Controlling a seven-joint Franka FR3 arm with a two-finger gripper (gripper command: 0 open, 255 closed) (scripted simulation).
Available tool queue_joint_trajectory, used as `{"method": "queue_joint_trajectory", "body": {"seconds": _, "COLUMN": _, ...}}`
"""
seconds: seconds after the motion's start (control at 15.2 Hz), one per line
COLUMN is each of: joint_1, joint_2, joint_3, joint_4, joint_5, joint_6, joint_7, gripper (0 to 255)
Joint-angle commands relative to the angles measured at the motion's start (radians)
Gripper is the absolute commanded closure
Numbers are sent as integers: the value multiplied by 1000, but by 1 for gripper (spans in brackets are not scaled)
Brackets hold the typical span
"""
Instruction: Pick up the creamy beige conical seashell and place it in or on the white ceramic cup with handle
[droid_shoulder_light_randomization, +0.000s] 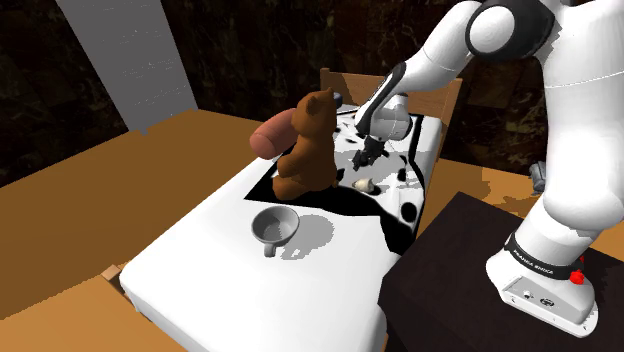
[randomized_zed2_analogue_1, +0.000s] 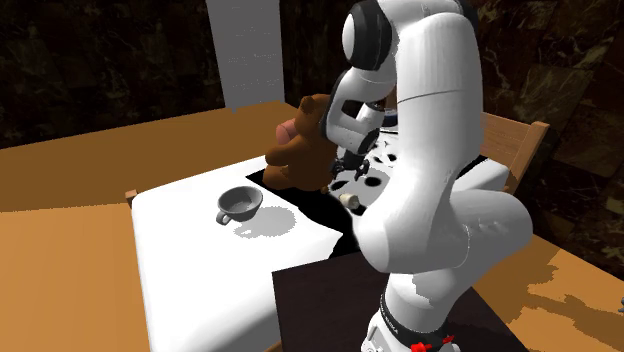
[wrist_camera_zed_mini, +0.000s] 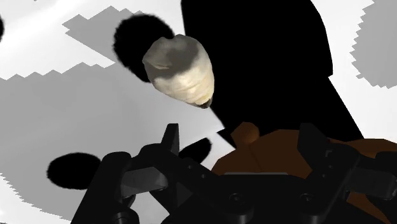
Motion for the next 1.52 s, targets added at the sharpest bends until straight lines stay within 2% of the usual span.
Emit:
{"method": "queue_joint_trajectory", "body": {"seconds": 0.0, "joint_1": -38, "joint_2": 79, "joint_3": 38, "joint_4": 65, "joint_5": 40, "joint_6": 13, "joint_7": -46, "gripper": 0}}
{"method": "queue_joint_trajectory", "body": {"seconds": 0.13, "joint_1": -62, "joint_2": 146, "joint_3": 64, "joint_4": 125, "joint_5": 60, "joint_6": 22, "joint_7": -71, "gripper": 0}}
{"method": "queue_joint_trajectory", "body": {"seconds": 0.59, "joint_1": -75, "joint_2": 250, "joint_3": 95, "joint_4": 197, "joint_5": 80, "joint_6": 61, "joint_7": -91, "gripper": 0}}
{"method": "queue_joint_trajectory", "body": {"seconds": 1.12, "joint_1": -76, "joint_2": 258, "joint_3": 97, "joint_4": 203, "joint_5": 81, "joint_6": 64, "joint_7": -92, "gripper": 0}}
{"method": "queue_joint_trajectory", "body": {"seconds": 1.19, "joint_1": -76, "joint_2": 258, "joint_3": 97, "joint_4": 203, "joint_5": 81, "joint_6": 64, "joint_7": -92, "gripper": 255}}
{"method": "queue_joint_trajectory", "body": {"seconds": 1.45, "joint_1": -74, "joint_2": 258, "joint_3": 95, "joint_4": 206, "joint_5": 78, "joint_6": 61, "joint_7": -90, "gripper": 255}}
